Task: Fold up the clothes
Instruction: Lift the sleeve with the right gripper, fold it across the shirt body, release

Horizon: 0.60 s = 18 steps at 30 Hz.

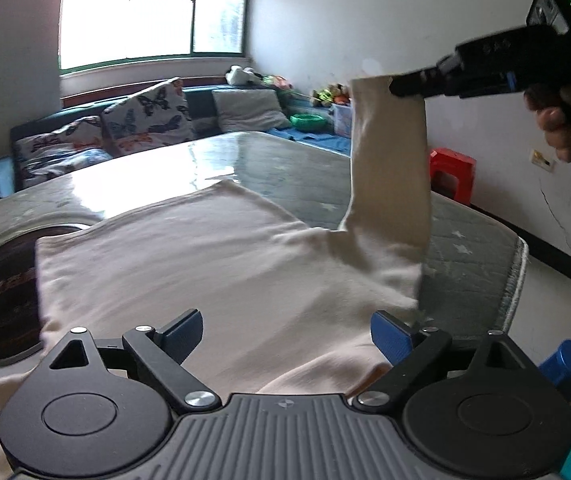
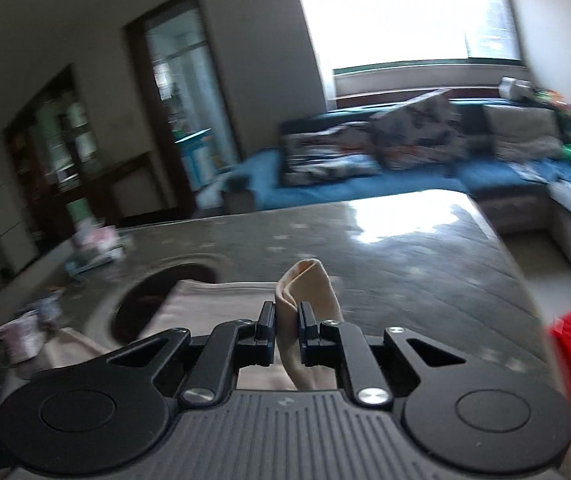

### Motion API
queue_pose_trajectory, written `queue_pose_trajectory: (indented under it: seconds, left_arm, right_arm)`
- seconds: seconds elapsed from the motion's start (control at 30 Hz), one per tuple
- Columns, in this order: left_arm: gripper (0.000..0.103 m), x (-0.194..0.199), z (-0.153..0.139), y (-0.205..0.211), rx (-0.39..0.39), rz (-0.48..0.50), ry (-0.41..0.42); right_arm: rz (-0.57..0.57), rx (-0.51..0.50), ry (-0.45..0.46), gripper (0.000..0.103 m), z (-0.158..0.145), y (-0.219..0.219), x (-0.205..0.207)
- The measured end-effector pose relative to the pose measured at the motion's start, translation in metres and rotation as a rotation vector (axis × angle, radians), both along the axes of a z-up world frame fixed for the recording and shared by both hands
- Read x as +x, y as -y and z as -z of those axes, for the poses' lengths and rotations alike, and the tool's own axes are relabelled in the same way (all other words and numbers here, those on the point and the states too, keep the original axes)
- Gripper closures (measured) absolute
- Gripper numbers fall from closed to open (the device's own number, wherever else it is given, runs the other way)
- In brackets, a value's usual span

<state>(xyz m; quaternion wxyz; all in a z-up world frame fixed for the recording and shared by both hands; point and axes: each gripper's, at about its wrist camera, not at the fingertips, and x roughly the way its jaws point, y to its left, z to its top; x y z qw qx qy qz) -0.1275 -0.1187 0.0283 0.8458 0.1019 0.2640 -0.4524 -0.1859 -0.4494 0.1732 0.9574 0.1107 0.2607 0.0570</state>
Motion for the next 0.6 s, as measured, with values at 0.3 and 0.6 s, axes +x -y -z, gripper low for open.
queue_pose_trajectory:
  seconds: [0.3, 0.6]
  left_arm:
    - [0.009, 0.001, -0.001, -0.04, -0.042, -0.1, -0.006]
    - [0.015, 0.008, -0.003, -0.044, -0.053, -0.125, -0.025]
  right_arm:
    - [-0.251, -0.03, -0.029, 0.093, 0.005, -0.1, 0.046]
    - [-0.256, -0.134, -0.068, 0.071, 0.026, -0.126, 0.045]
